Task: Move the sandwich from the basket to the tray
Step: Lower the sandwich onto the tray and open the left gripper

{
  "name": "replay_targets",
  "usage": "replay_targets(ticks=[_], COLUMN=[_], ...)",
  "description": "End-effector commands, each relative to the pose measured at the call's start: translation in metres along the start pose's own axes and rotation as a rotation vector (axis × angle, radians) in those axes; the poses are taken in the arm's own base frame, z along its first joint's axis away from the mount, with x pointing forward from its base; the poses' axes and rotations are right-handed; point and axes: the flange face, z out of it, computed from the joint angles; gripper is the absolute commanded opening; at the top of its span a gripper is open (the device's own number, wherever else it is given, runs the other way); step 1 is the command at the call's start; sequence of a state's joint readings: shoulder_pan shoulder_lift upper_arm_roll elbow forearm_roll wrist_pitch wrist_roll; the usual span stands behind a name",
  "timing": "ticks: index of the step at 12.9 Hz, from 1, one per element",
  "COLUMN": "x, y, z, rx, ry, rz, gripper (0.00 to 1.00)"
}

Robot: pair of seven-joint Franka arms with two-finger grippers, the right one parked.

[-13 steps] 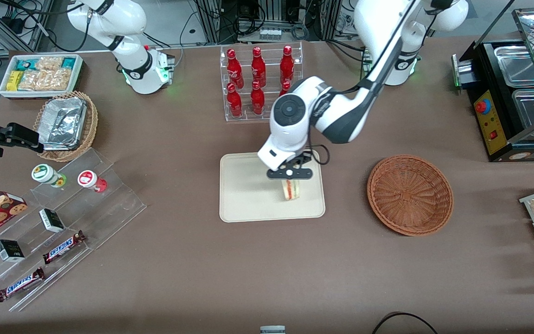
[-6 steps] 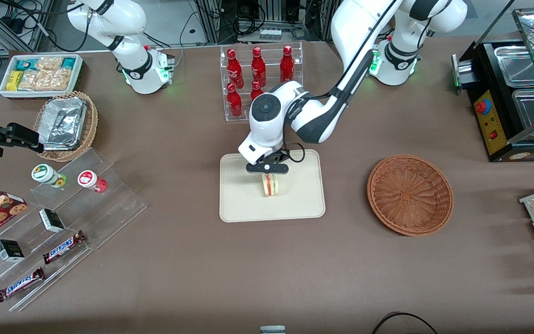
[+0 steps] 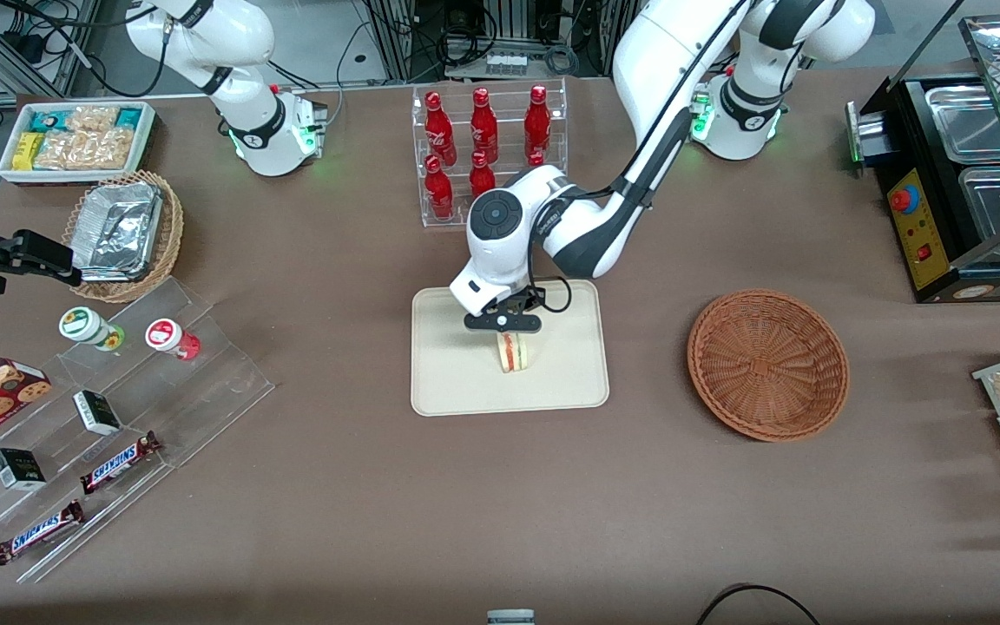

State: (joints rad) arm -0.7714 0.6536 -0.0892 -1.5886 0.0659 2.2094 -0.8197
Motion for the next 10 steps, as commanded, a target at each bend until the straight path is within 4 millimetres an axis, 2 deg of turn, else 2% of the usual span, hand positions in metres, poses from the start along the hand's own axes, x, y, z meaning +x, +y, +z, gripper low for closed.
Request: replay_targets(ticks=[1, 3, 4, 6, 10], x=[0.003, 0.004, 0.006, 0.011, 0.033], y=[0.006, 0.004, 0.001, -0.013, -0.077], z=[0.000, -0.006, -0.016, -0.057, -0.157], rx=[0.004, 0.008, 0.016, 0.025, 0.026], ry=[0.027, 0.027, 0.024, 0.023, 0.023], rz=[-0.004, -0.015, -0.023, -0.050, -0.154], gripper=[0.99, 1.00, 1.00, 1.00, 1.00])
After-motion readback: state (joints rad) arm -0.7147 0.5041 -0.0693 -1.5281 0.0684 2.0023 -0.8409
